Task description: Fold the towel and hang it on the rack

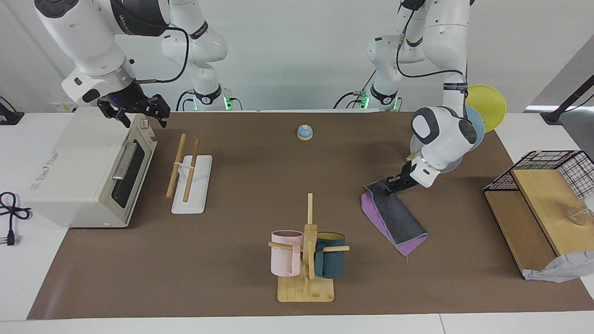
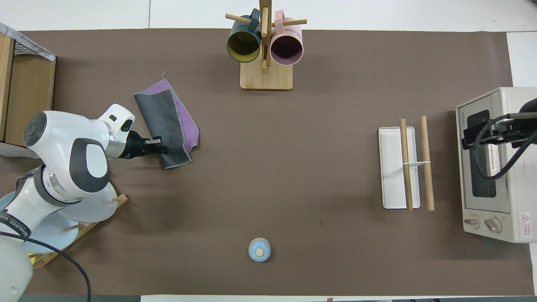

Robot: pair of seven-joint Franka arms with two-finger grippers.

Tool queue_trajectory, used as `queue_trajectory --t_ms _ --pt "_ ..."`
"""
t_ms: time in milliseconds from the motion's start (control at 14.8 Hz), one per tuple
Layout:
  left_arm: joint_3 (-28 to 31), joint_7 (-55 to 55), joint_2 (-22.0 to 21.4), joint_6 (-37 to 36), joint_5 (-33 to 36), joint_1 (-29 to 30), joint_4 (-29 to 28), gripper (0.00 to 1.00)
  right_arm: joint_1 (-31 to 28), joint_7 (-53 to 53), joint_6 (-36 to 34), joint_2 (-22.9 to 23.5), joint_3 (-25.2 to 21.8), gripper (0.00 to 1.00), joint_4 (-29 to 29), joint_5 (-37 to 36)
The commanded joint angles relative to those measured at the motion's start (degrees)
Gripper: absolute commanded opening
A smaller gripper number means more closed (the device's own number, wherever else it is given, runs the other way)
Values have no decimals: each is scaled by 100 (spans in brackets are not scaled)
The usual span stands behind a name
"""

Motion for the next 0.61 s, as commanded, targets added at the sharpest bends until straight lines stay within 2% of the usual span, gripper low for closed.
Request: queue_trajectory --t_ms 0,202,539 --pt "38 41 -39 33 -120 -7 -41 0 -65 -115 24 -97 12 100 -95 102" --pt "73 -317 -101 -668 -128 54 415 0 -56 -115 24 -97 12 100 -95 102" --pt "56 -2530 -285 -1881 222 -33 1382 0 -56 -98 42 -97 12 100 -95 102"
